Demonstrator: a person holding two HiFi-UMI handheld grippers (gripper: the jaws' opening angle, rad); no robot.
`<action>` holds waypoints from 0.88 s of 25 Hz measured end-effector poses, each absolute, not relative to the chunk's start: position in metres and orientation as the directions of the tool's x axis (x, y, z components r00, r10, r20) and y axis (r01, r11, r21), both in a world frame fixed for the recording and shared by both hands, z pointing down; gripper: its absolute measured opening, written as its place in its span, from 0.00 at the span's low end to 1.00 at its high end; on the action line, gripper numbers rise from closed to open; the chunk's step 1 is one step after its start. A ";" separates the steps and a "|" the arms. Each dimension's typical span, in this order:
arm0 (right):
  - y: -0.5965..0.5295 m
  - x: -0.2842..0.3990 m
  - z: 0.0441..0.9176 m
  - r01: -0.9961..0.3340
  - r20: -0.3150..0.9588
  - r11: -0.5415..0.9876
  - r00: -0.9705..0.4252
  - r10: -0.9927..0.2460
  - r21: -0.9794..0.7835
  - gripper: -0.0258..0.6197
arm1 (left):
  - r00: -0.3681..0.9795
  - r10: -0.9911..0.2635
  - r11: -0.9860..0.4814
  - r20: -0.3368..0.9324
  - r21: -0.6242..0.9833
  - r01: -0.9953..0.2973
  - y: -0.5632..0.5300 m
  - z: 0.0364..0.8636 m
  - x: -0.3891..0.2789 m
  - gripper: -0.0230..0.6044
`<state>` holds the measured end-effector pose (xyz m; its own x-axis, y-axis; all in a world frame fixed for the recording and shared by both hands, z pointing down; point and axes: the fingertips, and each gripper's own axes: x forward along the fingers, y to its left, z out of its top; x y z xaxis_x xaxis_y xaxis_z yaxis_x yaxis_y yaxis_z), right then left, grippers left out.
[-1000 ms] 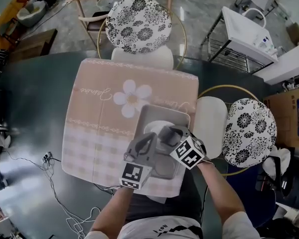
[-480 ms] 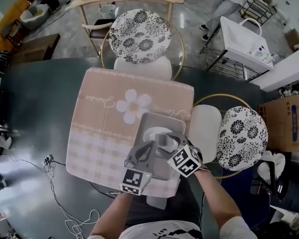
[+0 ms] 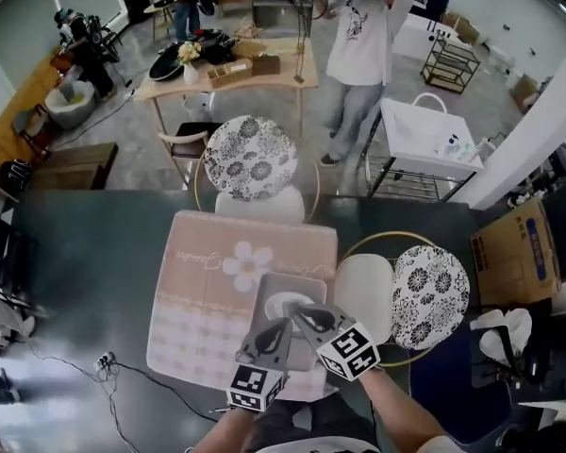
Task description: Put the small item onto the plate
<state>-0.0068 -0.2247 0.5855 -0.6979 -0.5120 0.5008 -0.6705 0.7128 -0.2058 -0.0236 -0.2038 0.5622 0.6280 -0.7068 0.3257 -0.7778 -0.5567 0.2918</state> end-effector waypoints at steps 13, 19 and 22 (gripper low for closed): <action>-0.208 0.008 0.463 -0.689 0.288 0.676 -0.725 -0.626 -0.262 0.07 | 0.622 -0.756 -0.577 0.205 0.243 -0.780 -0.188 0.446 -0.011 0.04; -0.204 0.016 0.437 -0.688 0.244 0.686 -0.725 -0.644 -0.237 0.06 | 0.624 -0.763 -0.588 0.168 0.220 -0.778 -0.177 0.425 0.000 0.04; -0.206 0.018 0.428 -0.688 0.225 0.691 -0.725 -0.651 -0.222 0.06 | 0.623 -0.767 -0.591 0.155 0.209 -0.779 -0.177 0.417 0.001 0.04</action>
<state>0.0175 -0.2064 0.4278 -0.7253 -0.6507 0.2250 -0.6884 0.6906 -0.2217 0.0014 -0.1772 0.4174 0.6232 -0.7666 0.1546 -0.7791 -0.5913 0.2085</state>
